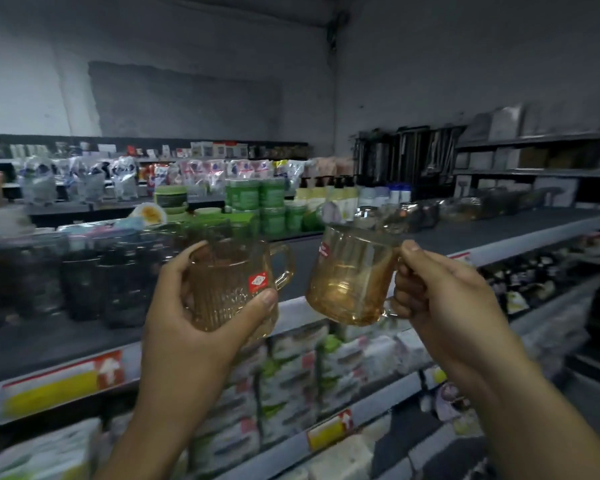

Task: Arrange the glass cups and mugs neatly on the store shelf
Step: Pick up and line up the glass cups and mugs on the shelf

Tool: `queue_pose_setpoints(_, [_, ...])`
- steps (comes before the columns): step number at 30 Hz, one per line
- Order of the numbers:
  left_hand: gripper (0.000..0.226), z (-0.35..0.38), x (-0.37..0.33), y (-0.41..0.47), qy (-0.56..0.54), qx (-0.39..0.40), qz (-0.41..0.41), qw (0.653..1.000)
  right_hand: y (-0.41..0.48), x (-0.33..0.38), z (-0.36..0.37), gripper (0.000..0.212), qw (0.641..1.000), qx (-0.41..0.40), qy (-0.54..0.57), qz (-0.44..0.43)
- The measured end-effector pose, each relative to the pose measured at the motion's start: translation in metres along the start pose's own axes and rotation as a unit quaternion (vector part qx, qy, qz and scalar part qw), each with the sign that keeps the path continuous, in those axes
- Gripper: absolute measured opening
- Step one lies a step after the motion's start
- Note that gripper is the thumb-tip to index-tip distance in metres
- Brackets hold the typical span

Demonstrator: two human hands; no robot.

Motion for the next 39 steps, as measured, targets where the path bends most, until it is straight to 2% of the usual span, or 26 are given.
queue_pose_setpoints(7, [0.082,0.173,-0.027,-0.021,-0.043,0.031,-0.034,0.998,0.032,0.049,-0.154,0.042,0.996,-0.085,-0.028,-0.004])
queue_pose_setpoints(13, [0.085,0.318,-0.039,-0.022,-0.074,0.086,-0.038,0.993,0.068,0.064,-0.274,0.048,0.987,-0.156,-0.031,-0.02])
queue_pose_setpoints(18, [0.083,0.435,-0.032,-0.014,-0.096,0.12,-0.048,0.987,0.115,0.057,-0.373,0.039,0.976,-0.21,-0.05,-0.013])
queue_pose_setpoints(22, [0.08,0.524,-0.022,0.006,-0.113,0.126,-0.042,0.985,0.169,0.06,-0.43,0.043,0.971,-0.222,-0.082,-0.022])
queue_pose_setpoints(28, [0.084,0.643,-0.016,0.046,-0.107,0.135,-0.036,0.984,0.259,0.076,-0.498,0.032,0.963,-0.236,-0.116,-0.054])
queue_pose_setpoints(34, [0.089,0.73,-0.009,0.066,-0.059,0.136,-0.037,0.988,0.33,0.075,-0.562,0.035,0.969,-0.233,-0.066,-0.05])
queue_pose_setpoints(39, [0.088,0.787,0.001,0.077,0.001,0.09,-0.042,0.995,0.394,0.072,-0.616,0.043,0.981,-0.189,-0.031,-0.038])
Point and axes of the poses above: each hand's wrist, its own y-axis towards the middle knuckle, its own z-axis out of the palm, x = y × z, the point moved 3 cm from there along y, towards the middle knuckle, and after that the axes turned 5 degrees about y, right-handed, at the moved point
